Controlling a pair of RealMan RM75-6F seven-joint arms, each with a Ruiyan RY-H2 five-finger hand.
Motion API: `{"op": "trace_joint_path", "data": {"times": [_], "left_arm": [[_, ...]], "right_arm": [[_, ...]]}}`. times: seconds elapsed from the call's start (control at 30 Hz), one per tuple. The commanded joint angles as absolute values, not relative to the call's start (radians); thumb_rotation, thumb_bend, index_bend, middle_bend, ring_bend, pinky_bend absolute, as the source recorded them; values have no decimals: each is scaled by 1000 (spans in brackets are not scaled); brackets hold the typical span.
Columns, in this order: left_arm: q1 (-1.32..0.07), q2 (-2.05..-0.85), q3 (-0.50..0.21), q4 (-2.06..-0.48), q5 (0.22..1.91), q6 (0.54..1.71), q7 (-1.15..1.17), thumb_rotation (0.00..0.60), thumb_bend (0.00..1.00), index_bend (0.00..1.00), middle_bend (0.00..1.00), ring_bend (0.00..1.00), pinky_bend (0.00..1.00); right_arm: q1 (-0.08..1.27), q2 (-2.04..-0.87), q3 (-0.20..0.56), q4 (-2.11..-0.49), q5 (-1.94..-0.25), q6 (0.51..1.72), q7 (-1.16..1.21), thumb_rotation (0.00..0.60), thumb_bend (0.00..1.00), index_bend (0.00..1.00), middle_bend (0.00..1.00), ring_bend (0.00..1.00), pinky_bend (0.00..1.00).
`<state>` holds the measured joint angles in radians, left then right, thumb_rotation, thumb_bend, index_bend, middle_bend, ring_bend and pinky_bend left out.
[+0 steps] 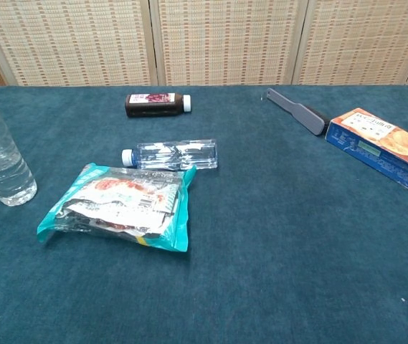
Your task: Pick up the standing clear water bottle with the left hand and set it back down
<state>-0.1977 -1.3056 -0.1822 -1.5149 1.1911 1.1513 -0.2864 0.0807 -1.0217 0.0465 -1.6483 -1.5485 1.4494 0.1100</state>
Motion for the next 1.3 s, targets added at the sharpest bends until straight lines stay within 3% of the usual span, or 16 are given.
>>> {"op": "trace_joint_path", "data": {"times": [0.03,0.27,0.8,1.3], "left_arm": [[-216,-1358,-204,-1474,1197,1182,-291,600,351,0,0,0,136],[-257,-1429,-242,-1405,1185,1184,-297,600,352,0,0,0,130],[-313,-1458,-290,-1475,1090,1109,-296,600,350,0,0,0,130],[-317,-1369,-300,-1613,1073,1042,-371,600,357,0,0,0,122]], "right_arm": [[80,-1020,43,-1647,-1554,1454,114,600,166,0,35,0,262],[83,-1017,40,-1649,-1551,1445,116,600,165,0,35,0,262],[88,-1015,40,-1653,-1539,1438,114,600,166,0,35,0,262],[97,-1018,38,-1657,-1528,1418,100,600,165,0,35,0,262]]}}
